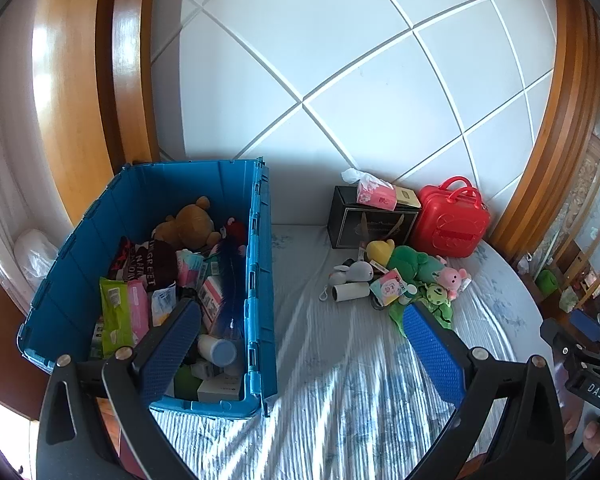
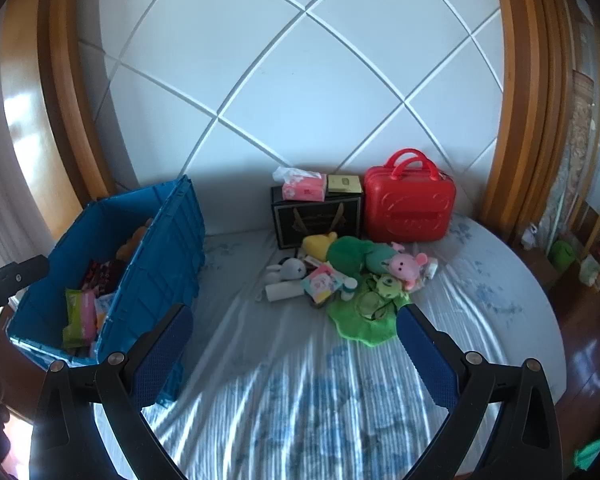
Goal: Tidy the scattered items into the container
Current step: 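Move both grippers toward the pile of items on the bed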
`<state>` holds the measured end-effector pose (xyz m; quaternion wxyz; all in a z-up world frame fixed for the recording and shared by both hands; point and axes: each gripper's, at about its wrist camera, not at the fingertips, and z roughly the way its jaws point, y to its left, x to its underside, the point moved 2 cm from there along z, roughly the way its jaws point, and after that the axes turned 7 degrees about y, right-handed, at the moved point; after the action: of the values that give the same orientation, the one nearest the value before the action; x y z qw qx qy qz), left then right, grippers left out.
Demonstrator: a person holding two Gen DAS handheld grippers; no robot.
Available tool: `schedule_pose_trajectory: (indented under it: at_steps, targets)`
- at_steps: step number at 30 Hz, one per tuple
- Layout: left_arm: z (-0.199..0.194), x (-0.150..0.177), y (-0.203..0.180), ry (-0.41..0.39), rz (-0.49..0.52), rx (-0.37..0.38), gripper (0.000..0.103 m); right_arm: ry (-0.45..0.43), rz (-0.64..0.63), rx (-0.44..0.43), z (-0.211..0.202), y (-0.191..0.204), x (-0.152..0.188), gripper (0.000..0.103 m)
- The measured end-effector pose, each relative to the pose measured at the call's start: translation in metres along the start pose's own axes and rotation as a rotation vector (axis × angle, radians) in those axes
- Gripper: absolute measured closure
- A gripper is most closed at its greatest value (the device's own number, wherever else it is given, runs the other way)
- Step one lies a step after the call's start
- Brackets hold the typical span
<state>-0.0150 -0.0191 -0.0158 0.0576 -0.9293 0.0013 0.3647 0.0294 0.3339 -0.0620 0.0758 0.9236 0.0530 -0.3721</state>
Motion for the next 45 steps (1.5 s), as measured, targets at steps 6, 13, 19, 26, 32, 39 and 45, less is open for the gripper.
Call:
schedule_pose_trajectory:
  at_steps: [6, 13, 19, 26, 32, 39, 45]
  targets:
    - [0.010, -0.003, 0.011, 0.004, 0.009, 0.019, 0.000, -0.012, 0.011, 0.034, -0.003, 0.011, 0.002, 0.000]
    - [0.031, 0.004, 0.010, 0.038, 0.023, 0.044, 0.000, -0.008, -0.002, 0.065, 0.008, 0.020, 0.003, 0.000]
    - [0.048, 0.002, -0.007, 0.056, 0.029, 0.021, 0.000, 0.009, -0.007, 0.040, 0.025, 0.003, 0.002, 0.000]
    - [0.076, 0.004, -0.052, 0.088, 0.027, -0.022, 0.000, 0.022, -0.038, 0.001, 0.053, -0.042, -0.005, 0.000]
    - [0.109, 0.009, -0.092, 0.136, 0.016, -0.033, 0.000, 0.048, -0.037, -0.026, 0.081, -0.089, -0.008, 0.000]
    - [0.149, 0.016, -0.126, 0.176, -0.003, -0.046, 0.000, 0.085, -0.065, -0.045, 0.114, -0.129, -0.008, 0.000]
    - [0.183, 0.018, -0.153, 0.189, 0.022, -0.054, 0.000, 0.119, -0.075, -0.061, 0.142, -0.155, -0.001, 0.000]
